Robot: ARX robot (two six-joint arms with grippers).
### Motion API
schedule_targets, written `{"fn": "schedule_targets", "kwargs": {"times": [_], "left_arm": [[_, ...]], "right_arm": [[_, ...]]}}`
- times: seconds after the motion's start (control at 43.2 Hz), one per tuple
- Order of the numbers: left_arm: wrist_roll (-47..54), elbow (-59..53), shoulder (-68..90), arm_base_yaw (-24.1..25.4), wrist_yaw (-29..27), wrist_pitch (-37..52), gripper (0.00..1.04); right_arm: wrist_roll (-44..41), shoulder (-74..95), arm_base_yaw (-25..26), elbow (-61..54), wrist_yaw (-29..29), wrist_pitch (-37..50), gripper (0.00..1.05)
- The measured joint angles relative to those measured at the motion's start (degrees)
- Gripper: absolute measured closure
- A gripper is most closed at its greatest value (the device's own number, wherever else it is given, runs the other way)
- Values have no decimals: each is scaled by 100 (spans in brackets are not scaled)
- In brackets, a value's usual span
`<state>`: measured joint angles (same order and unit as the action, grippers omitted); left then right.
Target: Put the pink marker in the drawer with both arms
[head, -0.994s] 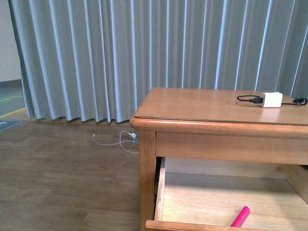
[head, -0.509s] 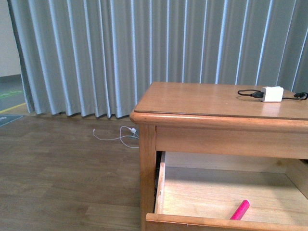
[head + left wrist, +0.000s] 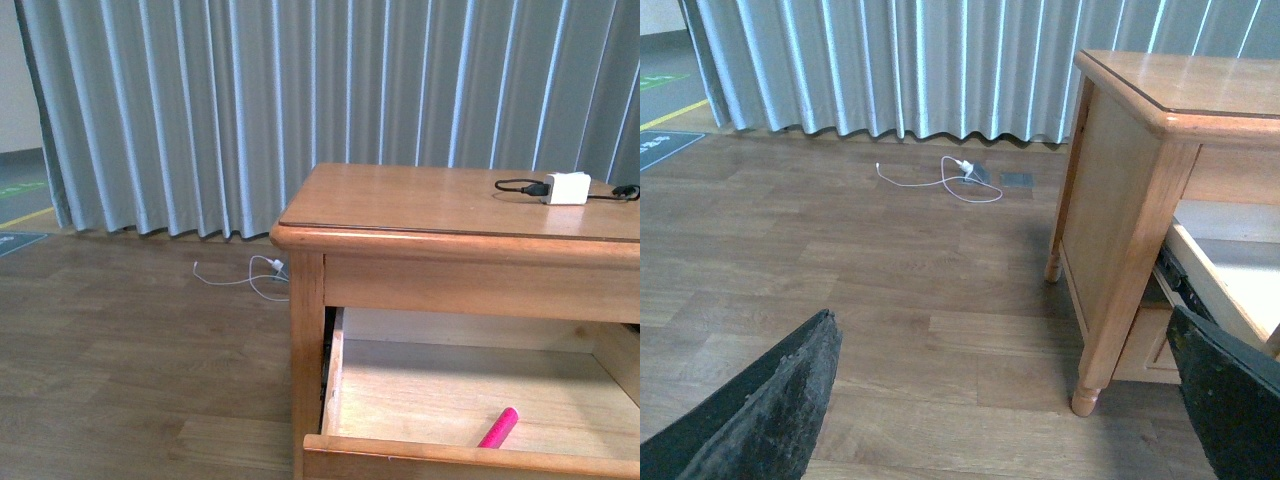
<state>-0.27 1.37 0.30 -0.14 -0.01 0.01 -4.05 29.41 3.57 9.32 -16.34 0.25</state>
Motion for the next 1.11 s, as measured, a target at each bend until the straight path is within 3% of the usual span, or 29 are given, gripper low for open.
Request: {"fn": "schedule_targets", "kwargs": {"times": [0.231,0.439,0.717,1.11], "left_arm": [[0,0,0,0,2,0,6],[0,0,0,0,2,0,6],[0,0,0,0,2,0,6],[0,0,0,0,2,0,6]], "right_arm": [[459,3571,74,1373,214,90,9],[824,5276,125,1969,474,330,9],[890,6428,-52,2455,1036,1379,9],[1403,7442,-476,3274,1379,2479,9]]}}
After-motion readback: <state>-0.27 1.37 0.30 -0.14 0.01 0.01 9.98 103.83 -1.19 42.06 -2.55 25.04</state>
